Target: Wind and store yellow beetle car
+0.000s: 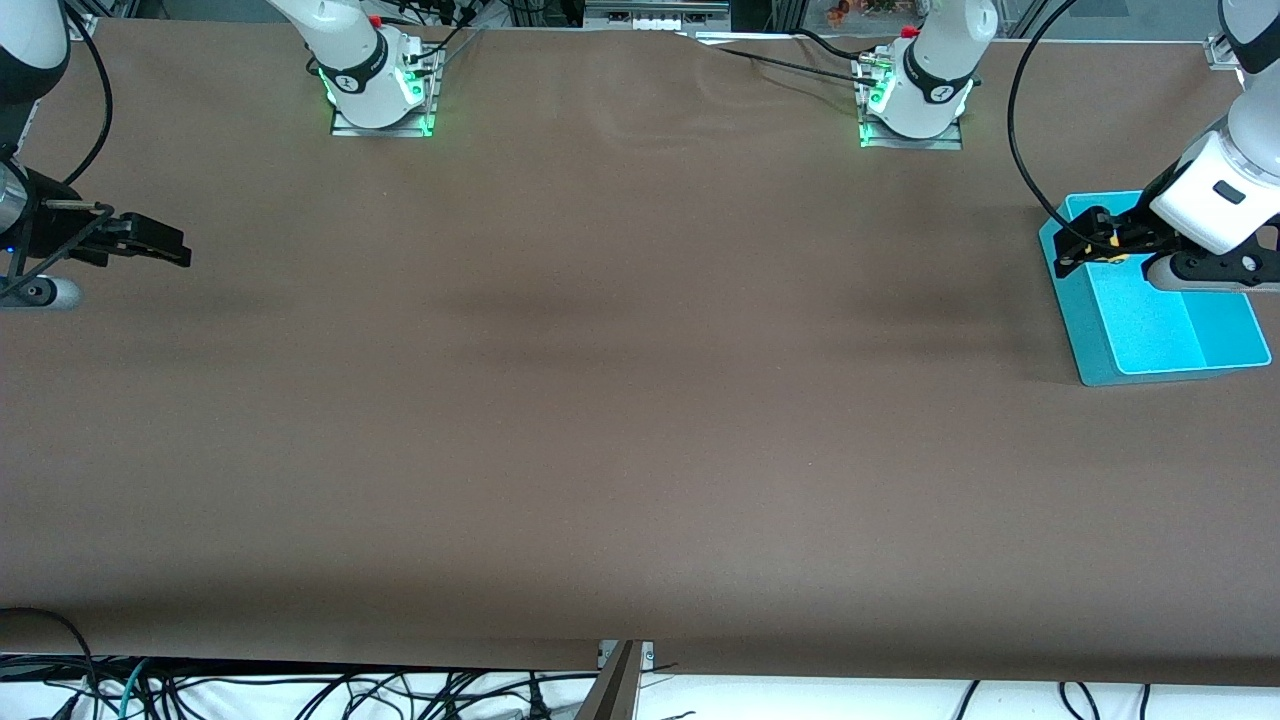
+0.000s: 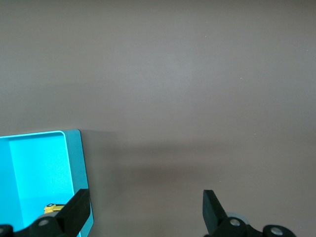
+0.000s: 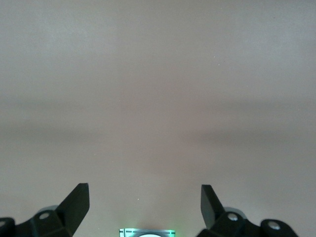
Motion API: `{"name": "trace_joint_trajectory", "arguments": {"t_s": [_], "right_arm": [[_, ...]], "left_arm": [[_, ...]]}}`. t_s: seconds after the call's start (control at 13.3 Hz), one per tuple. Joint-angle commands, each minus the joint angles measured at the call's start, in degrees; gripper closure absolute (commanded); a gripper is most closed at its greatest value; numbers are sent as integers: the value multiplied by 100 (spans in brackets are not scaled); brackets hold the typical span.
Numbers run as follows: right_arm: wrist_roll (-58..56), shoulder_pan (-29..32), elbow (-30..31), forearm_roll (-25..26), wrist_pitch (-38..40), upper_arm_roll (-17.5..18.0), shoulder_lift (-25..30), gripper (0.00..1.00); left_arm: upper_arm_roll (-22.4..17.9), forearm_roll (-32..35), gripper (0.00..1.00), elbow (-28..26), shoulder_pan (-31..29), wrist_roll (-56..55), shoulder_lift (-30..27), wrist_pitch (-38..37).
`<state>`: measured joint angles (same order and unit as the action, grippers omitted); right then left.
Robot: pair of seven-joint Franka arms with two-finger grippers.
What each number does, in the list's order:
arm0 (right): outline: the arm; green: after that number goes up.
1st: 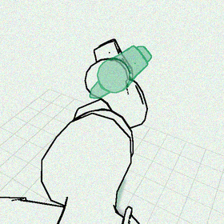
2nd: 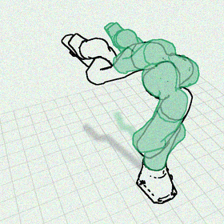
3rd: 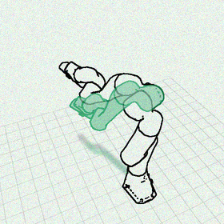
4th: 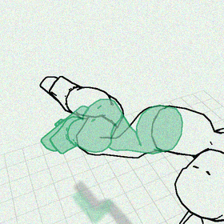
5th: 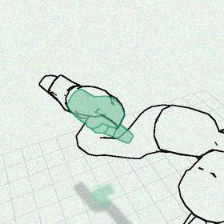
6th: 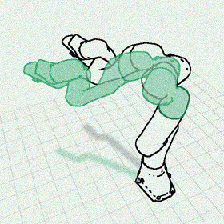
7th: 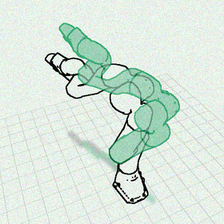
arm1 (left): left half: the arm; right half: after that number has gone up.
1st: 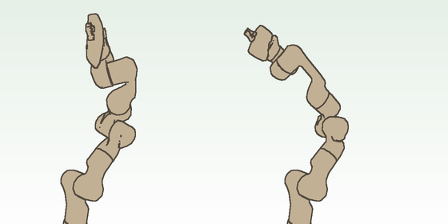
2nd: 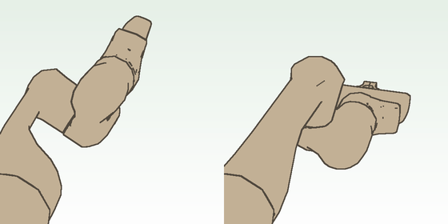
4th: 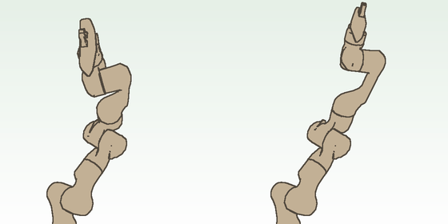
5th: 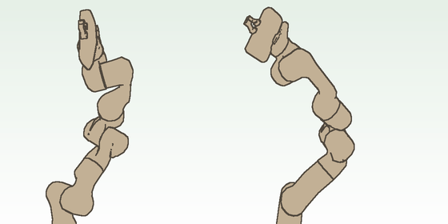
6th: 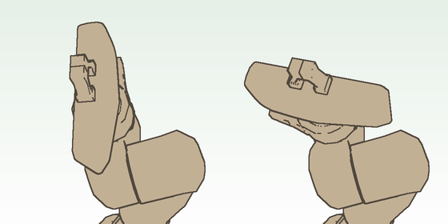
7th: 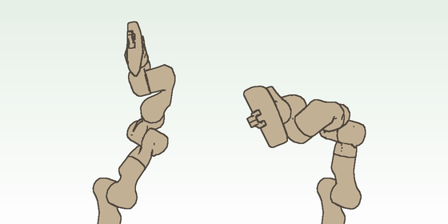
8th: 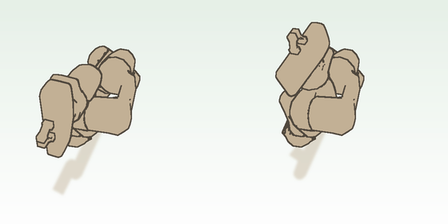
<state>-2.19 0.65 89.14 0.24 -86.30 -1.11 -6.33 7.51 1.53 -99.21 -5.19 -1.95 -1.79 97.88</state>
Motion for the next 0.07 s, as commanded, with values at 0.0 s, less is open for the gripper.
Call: {"name": "trace_joint_trajectory", "arguments": {"t_s": [0.0], "right_arm": [[61,-12,-108,-41,52,-12,-27,0]], "left_arm": [[-22,14,0,104,36,-95,12,-49]]}}
